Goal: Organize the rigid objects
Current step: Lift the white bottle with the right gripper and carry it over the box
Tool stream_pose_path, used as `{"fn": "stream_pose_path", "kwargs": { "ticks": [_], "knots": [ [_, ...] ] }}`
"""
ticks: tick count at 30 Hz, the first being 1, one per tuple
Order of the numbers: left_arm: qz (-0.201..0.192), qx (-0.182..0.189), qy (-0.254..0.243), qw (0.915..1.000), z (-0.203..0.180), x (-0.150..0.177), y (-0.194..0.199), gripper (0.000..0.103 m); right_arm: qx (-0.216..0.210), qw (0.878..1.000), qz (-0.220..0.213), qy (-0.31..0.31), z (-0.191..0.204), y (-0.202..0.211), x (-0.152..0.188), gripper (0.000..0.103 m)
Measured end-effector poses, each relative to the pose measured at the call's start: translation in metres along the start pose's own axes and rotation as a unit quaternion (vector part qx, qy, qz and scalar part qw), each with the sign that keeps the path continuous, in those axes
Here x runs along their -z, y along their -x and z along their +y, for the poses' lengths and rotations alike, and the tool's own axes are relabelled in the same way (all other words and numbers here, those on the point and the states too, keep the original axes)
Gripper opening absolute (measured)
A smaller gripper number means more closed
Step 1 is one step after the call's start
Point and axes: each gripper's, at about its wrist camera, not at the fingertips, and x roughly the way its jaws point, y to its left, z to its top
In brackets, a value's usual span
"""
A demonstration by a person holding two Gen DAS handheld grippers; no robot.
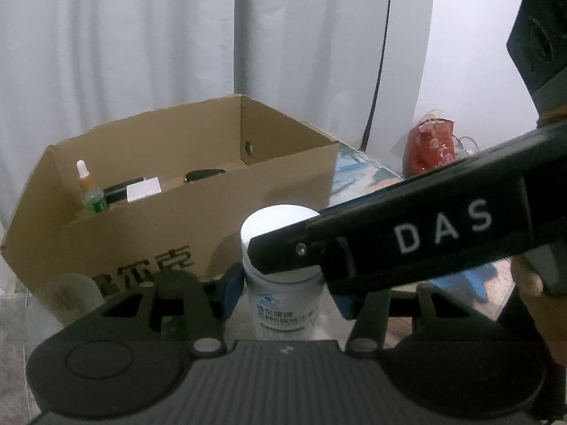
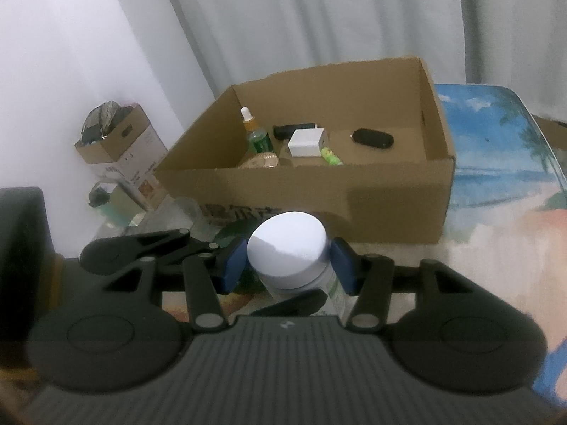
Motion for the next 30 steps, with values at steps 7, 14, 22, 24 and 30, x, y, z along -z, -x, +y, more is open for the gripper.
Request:
{"fn": "stream_pose_path", "kwargs": {
  "ticks": [7, 14, 22, 24, 30],
  "knots": [
    [-0.009, 0.005, 0.002, 0.9999, -0.004, 0.01, 0.005, 0.053, 0.001, 1.0, -0.001, 0.0, 0.002, 0.007, 0.013, 0.054],
    [-0.01, -0.001, -0.009, 0.9999, -0.004, 0.01, 0.0, 0.056, -0.002, 1.0, -0.004, 0.01, 0.0, 0.007, 0.019, 0.054],
    [0.002, 0.004, -0.006, 1.0, -0.006, 0.011, -0.015, 0.059, -0.013, 1.0, -0.005, 0.003, -0.006, 0.008, 0.019, 0.054],
    [0.005, 0.004, -0.004, 1.0, -0.005, 0.012, -0.018, 0.058, -0.014, 1.0, -0.005, 0.004, -0.006, 0.008, 0.02, 0.054],
    [0.006, 0.0, 0.0, 1.0, -0.003, 0.013, -0.018, 0.055, -0.015, 1.0, -0.005, 0.004, -0.005, 0.008, 0.02, 0.054]
  ]
}}
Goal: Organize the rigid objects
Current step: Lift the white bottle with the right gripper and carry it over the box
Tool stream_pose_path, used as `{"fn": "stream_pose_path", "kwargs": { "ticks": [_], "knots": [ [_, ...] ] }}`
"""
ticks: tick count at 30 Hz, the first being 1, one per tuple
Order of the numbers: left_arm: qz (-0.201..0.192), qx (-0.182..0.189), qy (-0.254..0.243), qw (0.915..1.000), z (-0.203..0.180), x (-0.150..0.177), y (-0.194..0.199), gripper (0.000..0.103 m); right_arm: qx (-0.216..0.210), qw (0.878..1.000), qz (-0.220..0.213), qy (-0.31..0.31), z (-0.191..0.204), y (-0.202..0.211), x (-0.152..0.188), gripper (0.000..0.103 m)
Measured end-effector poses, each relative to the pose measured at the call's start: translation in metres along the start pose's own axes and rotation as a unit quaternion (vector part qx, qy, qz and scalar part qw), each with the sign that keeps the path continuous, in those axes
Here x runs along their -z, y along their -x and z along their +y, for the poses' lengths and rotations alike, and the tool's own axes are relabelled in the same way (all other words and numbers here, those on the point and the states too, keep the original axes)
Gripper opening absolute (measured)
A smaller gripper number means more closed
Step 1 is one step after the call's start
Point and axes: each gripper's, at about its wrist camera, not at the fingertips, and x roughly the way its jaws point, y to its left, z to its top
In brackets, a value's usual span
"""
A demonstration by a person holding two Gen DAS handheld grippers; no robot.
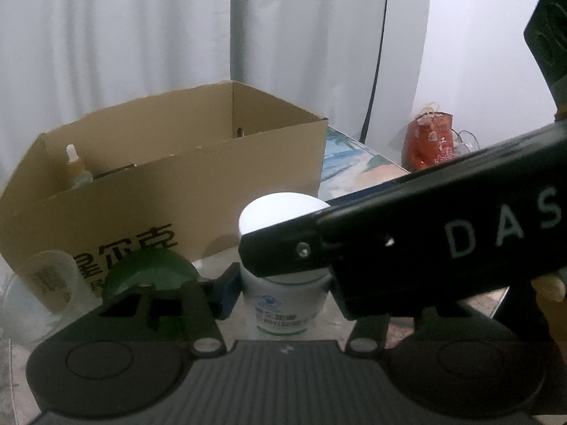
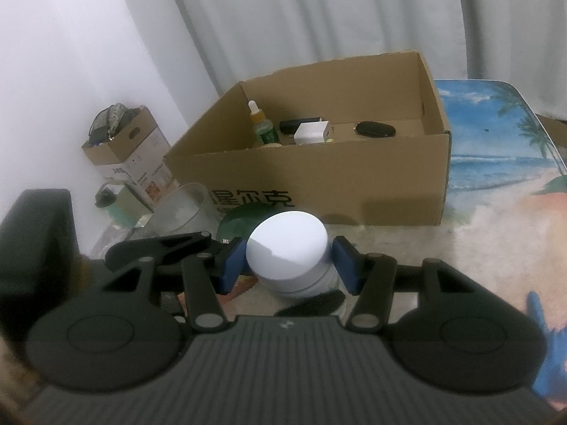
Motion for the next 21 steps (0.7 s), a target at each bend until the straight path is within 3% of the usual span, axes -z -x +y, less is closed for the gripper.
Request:
{"fn": "stream_pose_path", "kwargs": {
  "ticks": [8, 21],
  "knots": [
    [-0.008, -0.003, -0.004, 1.0, -0.002, -0.001, 0.009, 0.055, -0.001, 1.0, -0.005, 0.001, 0.002, 0.004, 0.0, 0.054],
    [-0.059, -0.028, -0.011, 0.9978, -0.005, -0.012, 0.056, 0.054, -0.01, 0.998, -0.048, 0.041, 0.028, 0.035, -0.014, 0.053]
  ]
}}
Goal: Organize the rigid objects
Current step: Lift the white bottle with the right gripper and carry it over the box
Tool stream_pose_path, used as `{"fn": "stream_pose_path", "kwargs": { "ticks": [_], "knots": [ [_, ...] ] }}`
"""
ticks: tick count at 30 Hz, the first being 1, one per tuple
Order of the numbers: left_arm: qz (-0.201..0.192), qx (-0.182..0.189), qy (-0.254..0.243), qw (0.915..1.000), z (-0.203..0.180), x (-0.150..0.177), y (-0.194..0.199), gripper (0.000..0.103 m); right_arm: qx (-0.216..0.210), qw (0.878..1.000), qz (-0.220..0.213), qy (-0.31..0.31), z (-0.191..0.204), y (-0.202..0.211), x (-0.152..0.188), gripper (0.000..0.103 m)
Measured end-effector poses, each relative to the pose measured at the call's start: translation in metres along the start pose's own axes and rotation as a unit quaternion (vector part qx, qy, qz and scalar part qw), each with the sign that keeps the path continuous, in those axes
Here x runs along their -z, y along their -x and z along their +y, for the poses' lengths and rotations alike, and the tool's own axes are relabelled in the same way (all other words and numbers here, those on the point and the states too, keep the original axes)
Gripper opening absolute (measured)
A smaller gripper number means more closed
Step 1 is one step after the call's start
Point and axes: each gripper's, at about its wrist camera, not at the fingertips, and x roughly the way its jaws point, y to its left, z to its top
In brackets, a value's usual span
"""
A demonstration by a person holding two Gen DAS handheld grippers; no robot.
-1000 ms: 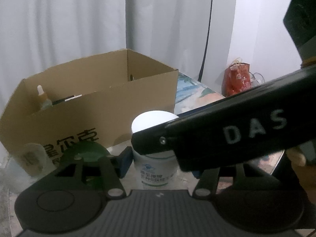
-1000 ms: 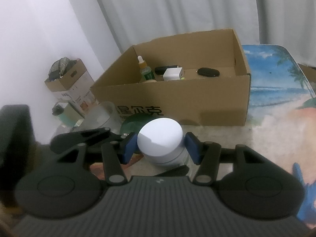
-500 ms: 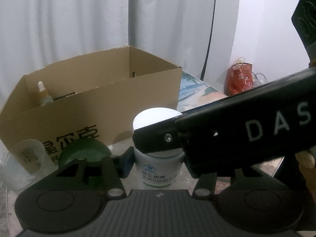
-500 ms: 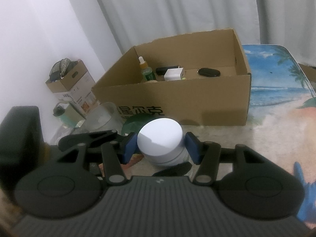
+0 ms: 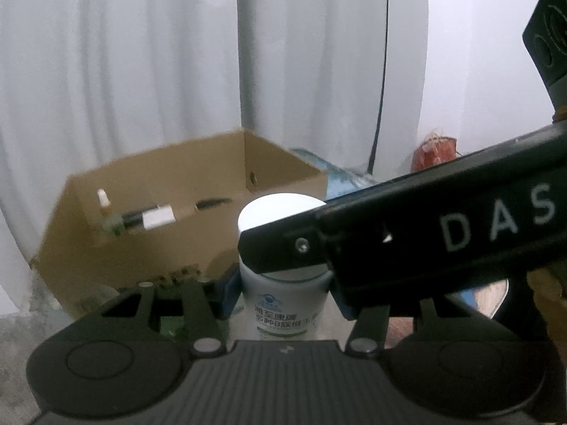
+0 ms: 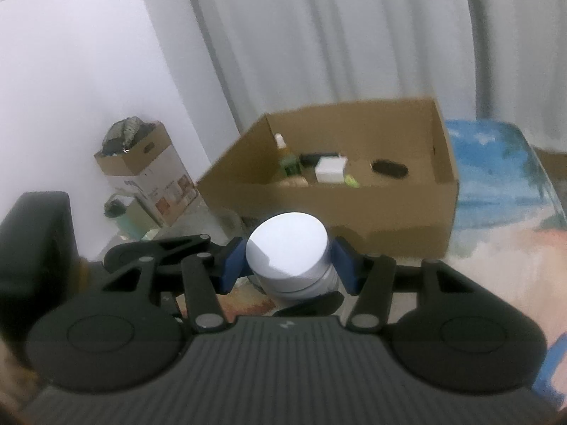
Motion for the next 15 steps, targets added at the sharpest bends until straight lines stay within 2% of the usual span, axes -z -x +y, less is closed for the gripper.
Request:
{"fn": "stream_pose_path", "kwargs": {
  "ticks": [9, 15],
  "knots": [
    [-0.046, -0.033, -0.016, 0.9983, 0.006, -0.038, 0.03, 0.054, -0.017, 0.997, -0.047, 0.057, 0.026, 0.023, -0.033, 0.053],
    [-0.063, -0.049, -0.033, 0.9963, 0.026, -0.072, 0.033, 0.054, -0.023, 0.994, -0.062, 0.093, 0.038, 0.023, -0.072, 0.053]
  ]
}}
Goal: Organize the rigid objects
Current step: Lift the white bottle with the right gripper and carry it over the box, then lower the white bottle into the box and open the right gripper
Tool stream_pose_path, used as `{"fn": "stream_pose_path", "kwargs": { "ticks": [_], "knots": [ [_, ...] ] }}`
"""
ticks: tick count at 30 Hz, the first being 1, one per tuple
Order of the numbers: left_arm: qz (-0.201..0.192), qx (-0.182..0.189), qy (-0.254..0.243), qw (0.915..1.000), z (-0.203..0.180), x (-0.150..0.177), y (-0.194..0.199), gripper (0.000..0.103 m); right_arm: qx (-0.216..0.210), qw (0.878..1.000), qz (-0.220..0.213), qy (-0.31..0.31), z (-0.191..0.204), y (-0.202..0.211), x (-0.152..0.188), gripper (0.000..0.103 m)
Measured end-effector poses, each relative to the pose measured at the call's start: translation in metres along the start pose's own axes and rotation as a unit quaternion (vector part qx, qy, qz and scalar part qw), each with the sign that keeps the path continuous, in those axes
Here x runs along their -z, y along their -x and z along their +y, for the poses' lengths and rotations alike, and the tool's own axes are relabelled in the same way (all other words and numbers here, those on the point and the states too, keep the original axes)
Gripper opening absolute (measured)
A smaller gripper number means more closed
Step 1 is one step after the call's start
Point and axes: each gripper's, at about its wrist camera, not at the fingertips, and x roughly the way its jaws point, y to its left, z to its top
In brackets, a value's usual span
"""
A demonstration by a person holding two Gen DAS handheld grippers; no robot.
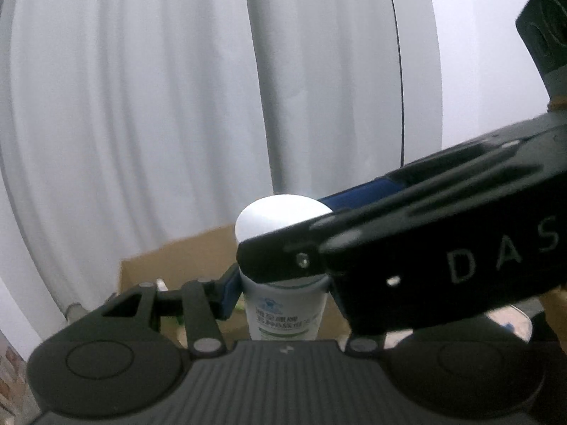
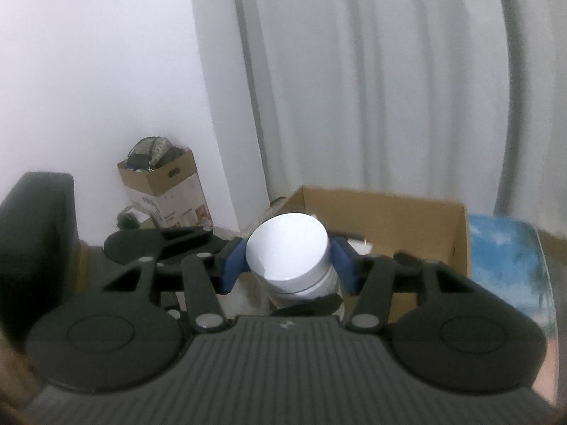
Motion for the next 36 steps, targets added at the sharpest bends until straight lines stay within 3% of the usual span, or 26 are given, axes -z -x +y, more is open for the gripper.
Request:
{"fn": "stream_pose_path", "kwargs": {
  "ticks": [4, 9, 14, 20, 27, 32, 36],
  "knots": [
    [0.019, 0.014, 0.018, 0.9995, 0.029, -0.023, -0.025, 0.054, -0.003, 1.0, 0.01, 0.012, -0.009, -0.023, -0.031, 0.053],
    [0.083, 0.033, 0.061, 0.9941, 0.063, -0.036, -0.083, 0.054, -0.018, 0.998, 0.056, -0.025, -0.047, -0.074, -0.058, 0.053],
    [0.159, 0.049, 0.082, 0.9827, 0.075, -0.029, -0.145, 0.054, -0.035, 0.989, 0.109, -0.096, -0.102, -0.128, -0.051, 0.053],
    [0.227, 0.063, 0.085, 0.9682, 0.08, -0.021, -0.193, 0.054, -0.044, 0.979, 0.151, -0.13, -0.141, -0.166, -0.023, 0.053],
    [0.262, 0.064, 0.08, 0.9596, 0.082, -0.021, -0.225, 0.055, -0.05, 0.972, 0.184, -0.136, -0.158, -0.191, -0.007, 0.053],
    [0.267, 0.071, 0.081, 0.9577, 0.089, -0.012, -0.217, 0.061, -0.051, 0.972, 0.188, -0.132, -0.142, -0.208, -0.007, 0.054],
    [0.265, 0.071, 0.082, 0.958, 0.087, -0.011, -0.213, 0.074, -0.056, 0.971, 0.191, -0.133, -0.137, -0.206, -0.007, 0.054]
  ]
}}
